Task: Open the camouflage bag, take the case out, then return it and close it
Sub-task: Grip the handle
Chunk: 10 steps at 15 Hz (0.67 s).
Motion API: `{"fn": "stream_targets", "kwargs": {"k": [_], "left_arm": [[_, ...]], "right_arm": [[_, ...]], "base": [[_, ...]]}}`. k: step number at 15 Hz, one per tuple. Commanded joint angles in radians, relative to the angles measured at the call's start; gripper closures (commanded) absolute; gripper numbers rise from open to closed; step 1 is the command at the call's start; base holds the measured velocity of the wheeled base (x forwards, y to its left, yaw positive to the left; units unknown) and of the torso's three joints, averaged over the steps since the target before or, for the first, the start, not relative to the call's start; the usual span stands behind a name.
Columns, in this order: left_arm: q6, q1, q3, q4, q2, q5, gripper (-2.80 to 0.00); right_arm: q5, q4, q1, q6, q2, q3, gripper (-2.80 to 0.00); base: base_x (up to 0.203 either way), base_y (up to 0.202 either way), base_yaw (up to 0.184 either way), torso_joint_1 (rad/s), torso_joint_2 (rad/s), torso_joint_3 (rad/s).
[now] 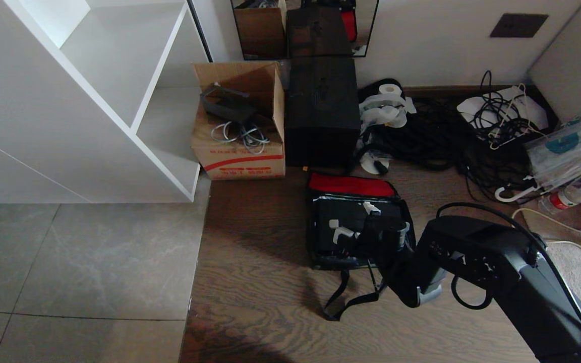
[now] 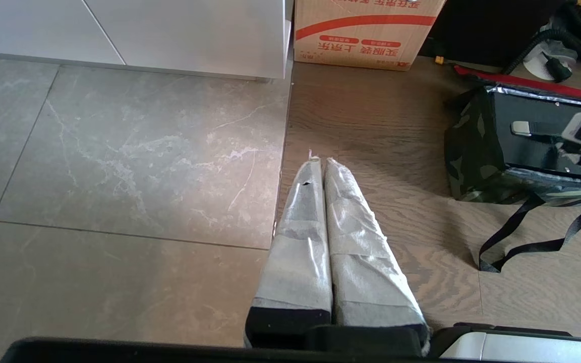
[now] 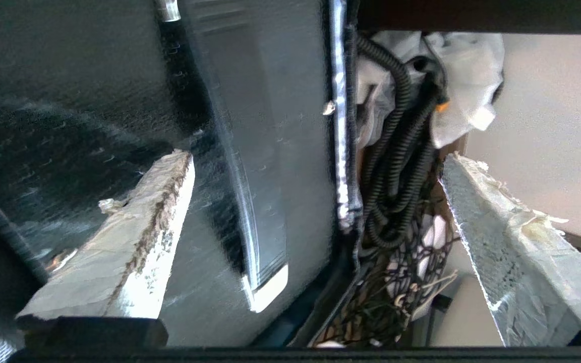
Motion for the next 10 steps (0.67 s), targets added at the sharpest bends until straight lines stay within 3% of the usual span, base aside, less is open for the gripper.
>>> {"fn": "stream_targets", "kwargs": {"k": [1, 6, 10], "left_arm": [[0.0, 0.0, 0.011, 0.0, 0.0, 0.001, 0.0], [0.0, 0.0, 0.009, 0.0, 0.0, 0.001, 0.0], [0.0, 0.0, 0.011, 0.0, 0.0, 0.001, 0.0]], "right_arm": [[-0.004, -0.018, 0.0, -0.012, 0.033, -0.053, -2.8], [-0.01, -0.031, -0.029, -0.021, 0.108, -0.18, -2.8], [0.0, -0.021, -0.073, -0.047, 0.084, -0.126, -2.8]], "base": [[0.0, 0.0, 0.0, 0.0, 0.0, 0.0], [0.0, 0.0, 0.0, 0.0, 0.0, 0.0], [0.0, 0.0, 0.0, 0.0, 0.0, 0.0]]}}
